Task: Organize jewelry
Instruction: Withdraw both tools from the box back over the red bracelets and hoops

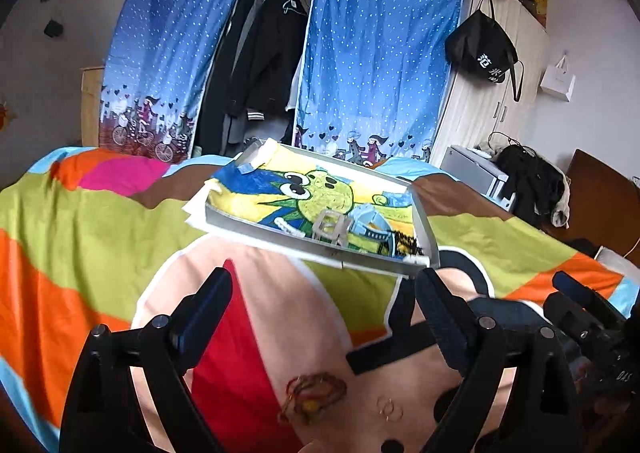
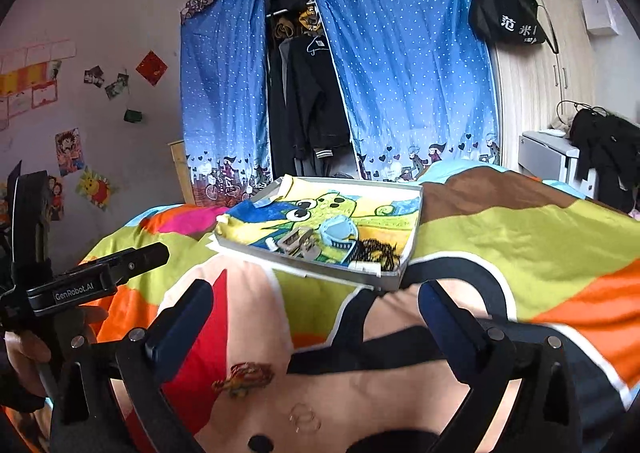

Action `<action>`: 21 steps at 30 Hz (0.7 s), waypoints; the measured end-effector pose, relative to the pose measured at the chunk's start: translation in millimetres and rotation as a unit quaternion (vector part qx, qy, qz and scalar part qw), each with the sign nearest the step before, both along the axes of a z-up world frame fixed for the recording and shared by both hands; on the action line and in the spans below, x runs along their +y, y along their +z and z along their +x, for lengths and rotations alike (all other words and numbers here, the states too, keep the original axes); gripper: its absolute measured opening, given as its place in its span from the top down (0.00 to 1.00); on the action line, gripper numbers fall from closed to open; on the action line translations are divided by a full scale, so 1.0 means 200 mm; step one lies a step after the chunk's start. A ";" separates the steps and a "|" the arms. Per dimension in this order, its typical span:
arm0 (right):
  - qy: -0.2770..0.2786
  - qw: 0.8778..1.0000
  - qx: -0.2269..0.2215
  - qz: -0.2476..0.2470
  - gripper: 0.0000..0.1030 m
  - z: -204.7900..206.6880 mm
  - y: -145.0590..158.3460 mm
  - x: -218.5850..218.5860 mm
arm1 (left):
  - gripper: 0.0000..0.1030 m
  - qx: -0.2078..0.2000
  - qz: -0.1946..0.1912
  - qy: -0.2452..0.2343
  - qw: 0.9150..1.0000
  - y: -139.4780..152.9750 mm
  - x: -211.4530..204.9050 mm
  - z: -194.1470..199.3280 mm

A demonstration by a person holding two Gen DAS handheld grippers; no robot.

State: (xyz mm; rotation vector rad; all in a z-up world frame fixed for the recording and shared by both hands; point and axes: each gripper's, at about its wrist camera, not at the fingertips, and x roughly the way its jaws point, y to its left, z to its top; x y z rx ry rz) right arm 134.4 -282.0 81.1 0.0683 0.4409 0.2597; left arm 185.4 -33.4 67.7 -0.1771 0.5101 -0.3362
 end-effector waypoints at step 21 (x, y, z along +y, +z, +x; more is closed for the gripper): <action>-0.008 0.995 0.097 -0.004 0.00 -0.36 -0.36 0.02 | 0.13 0.064 0.047 0.005 0.997 -0.31 0.07 -0.40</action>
